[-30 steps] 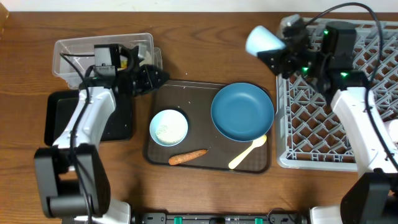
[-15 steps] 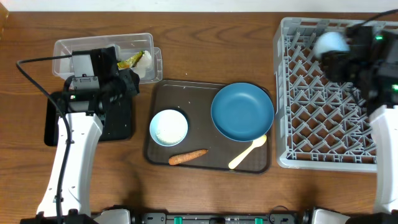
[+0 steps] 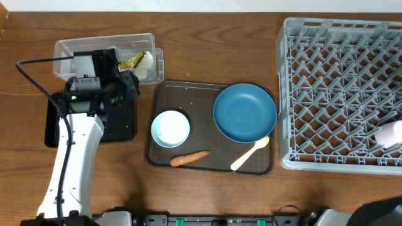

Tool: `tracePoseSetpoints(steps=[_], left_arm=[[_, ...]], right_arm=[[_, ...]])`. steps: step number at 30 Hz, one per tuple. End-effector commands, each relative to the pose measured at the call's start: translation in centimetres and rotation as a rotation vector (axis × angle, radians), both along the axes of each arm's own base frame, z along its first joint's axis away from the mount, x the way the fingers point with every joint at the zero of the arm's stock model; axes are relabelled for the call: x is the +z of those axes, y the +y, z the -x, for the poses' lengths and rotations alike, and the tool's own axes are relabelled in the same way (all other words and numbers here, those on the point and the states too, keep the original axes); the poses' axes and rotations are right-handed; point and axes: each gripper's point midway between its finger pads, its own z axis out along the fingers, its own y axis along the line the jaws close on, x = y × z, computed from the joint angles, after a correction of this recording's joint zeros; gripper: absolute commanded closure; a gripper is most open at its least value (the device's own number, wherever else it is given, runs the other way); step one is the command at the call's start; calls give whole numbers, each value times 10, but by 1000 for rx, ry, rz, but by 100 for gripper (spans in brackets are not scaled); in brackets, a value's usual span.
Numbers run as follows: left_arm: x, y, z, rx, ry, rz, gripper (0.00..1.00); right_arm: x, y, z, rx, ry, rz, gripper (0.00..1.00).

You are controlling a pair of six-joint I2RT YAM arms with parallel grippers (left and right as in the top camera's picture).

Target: Sort waste into correct bins and load items into the dishwasher rack

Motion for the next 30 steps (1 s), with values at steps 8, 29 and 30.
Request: tracePoseSetpoints(steps=[8,29,30], left_arm=[[0,4,1,2,2,-16,68],[-2,3,2,1,11,-15,68],[-2,3,2,1,11,-15,68]], right_arm=[[-34,-66,4,-202,-32,-67,99],[-108,-61,-31,-137,-17,-260,99],[-108,-61,-31,-135,-17,-260,99]])
